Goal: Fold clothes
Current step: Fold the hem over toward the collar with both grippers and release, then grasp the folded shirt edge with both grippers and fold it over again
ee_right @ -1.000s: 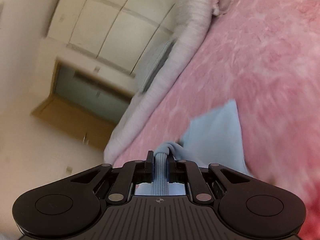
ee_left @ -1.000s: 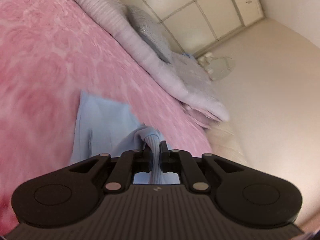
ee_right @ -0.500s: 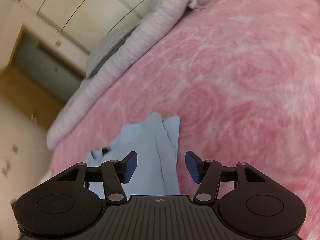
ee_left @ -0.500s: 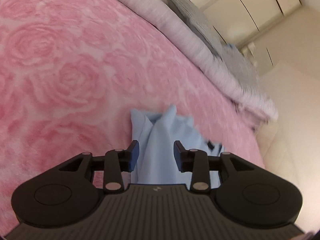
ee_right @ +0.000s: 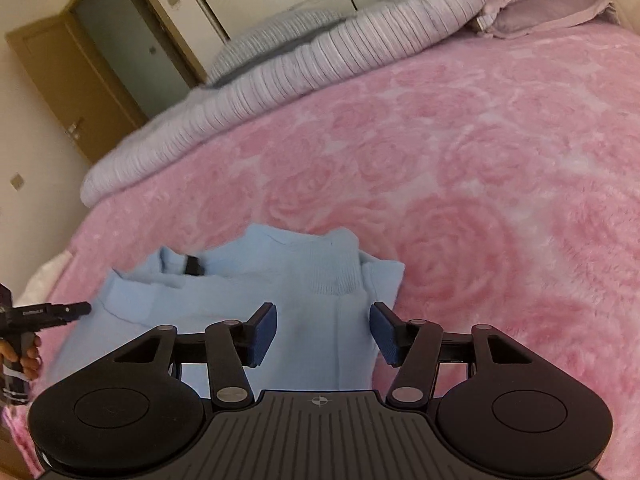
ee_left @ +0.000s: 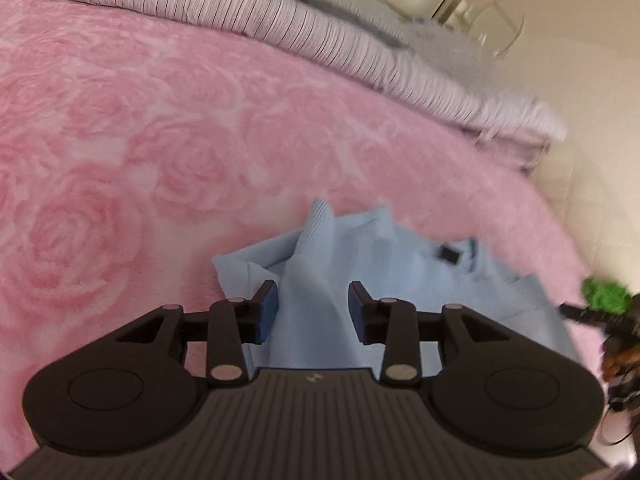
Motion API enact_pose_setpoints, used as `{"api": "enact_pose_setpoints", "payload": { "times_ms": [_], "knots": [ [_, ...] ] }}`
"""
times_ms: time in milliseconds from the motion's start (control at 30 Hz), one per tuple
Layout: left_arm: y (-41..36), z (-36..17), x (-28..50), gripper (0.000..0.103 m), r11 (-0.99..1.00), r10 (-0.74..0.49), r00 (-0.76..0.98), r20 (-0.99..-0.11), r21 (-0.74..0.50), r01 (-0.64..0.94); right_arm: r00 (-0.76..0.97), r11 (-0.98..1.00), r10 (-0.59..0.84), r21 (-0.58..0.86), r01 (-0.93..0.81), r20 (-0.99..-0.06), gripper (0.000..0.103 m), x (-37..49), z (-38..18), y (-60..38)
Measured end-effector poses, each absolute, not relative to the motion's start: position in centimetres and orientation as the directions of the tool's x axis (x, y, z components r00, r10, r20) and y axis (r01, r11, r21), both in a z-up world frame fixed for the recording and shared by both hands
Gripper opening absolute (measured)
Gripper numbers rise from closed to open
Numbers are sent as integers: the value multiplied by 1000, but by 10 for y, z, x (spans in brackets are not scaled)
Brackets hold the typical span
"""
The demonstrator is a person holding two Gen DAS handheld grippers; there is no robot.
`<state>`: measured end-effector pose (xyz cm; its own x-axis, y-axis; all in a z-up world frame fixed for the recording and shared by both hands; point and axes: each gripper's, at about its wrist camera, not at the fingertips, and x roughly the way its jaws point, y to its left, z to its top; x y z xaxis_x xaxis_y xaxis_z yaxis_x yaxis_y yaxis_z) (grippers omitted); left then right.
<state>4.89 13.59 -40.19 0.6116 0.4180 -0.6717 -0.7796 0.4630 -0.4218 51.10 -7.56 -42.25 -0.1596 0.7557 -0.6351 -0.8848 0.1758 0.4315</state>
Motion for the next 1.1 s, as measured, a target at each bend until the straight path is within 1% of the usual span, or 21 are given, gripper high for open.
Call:
{"api": "enact_pose_setpoints", "payload": {
  "times_ms": [33, 67, 100, 133, 167, 200, 300, 367, 467, 533, 600, 767, 967, 1000, 1033, 1067, 1100],
  "knots": [
    [137, -405, 51, 33, 465, 415, 607, -678, -415, -782, -153, 176, 752, 419, -891, -641, 52, 511, -424, -74],
    [136, -406, 53, 31, 477, 410, 612, -676, -413, -776, -146, 175, 749, 406, -897, -646, 39, 510, -426, -72],
    [135, -407, 55, 30, 490, 404, 619, -674, -412, -768, -139, 175, 746, 393, -903, -651, 29, 510, -428, -69],
    [134, -408, 57, 22, 503, 398, 625, -671, -410, -761, -133, 174, 743, 380, -909, -656, 25, 509, -430, -68],
    [131, -407, 58, 5, 525, 402, 630, -664, -397, -753, -134, 161, 744, 370, -915, -654, 19, 508, -429, -68],
    [127, -405, 59, 5, 547, 407, 636, -656, -382, -745, -133, 145, 753, 359, -922, -645, 14, 505, -426, -70],
    [117, -393, 51, 5, 568, 457, 664, -592, -380, -730, -119, 86, 788, 300, -950, -604, 7, 496, -408, -80],
    [113, -382, 45, 5, 577, 502, 675, -540, -372, -727, -99, 54, 824, 251, -966, -558, 6, 488, -396, -82],
    [110, -367, 44, 5, 590, 572, 667, -478, -326, -739, -57, 38, 865, 179, -983, -498, 6, 480, -384, -80],
    [115, -363, 45, 5, 585, 589, 662, -463, -321, -745, -26, 52, 882, 152, -987, -470, 6, 479, -380, -74],
    [121, -364, 48, 5, 575, 600, 653, -461, -319, -753, -20, 68, 880, 169, -983, -474, 6, 483, -384, -63],
    [138, -388, 59, 5, 550, 594, 620, -512, -303, -778, -6, 94, 854, 165, -982, -521, 6, 486, -403, -35],
    [151, -425, 67, 7, 502, 568, 559, -603, -285, -817, 23, 156, 763, 151, -976, -646, 6, 492, -444, -8],
    [151, -425, 67, 10, 495, 570, 551, -610, -279, -822, 20, 160, 744, 149, -976, -668, 8, 493, -448, -5],
    [151, -424, 67, 12, 489, 572, 542, -616, -275, -828, 20, 165, 745, 155, -974, -667, 10, 495, -447, -7],
    [151, -421, 66, 16, 482, 576, 535, -618, -272, -833, 21, 171, 745, 161, -972, -666, 17, 496, -445, -9],
    [149, -416, 63, 19, 472, 579, 527, -622, -272, -839, 34, 195, 736, 163, -967, -676, 30, 498, -441, -12]
  ]
}}
